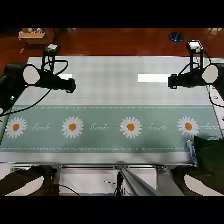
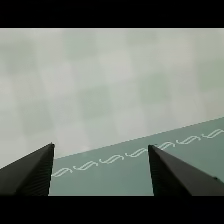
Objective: Fold the shirts.
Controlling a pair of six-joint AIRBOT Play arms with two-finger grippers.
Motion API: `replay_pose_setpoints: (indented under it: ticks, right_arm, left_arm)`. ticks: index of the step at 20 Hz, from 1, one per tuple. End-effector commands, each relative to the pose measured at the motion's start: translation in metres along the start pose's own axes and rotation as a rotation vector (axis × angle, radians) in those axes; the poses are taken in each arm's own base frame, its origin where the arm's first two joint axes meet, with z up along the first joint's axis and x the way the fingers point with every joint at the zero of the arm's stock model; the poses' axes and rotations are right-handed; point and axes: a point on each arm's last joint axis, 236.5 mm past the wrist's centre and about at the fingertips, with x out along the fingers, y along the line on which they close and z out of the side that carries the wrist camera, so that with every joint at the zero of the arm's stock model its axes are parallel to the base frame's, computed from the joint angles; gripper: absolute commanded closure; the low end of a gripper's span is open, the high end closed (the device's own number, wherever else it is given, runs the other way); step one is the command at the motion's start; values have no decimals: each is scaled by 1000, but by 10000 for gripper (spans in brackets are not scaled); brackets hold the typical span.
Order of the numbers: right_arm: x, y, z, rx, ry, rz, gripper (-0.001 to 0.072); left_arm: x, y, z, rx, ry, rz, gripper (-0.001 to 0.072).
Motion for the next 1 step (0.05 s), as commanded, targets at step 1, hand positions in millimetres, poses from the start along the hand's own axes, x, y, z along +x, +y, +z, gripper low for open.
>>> replay_pose_setpoints:
  ticks: [1]
  right_arm:
    - [0,0,0,0,0,1,221]
  left_arm:
    - [0,0,0,1,0,0,-11]
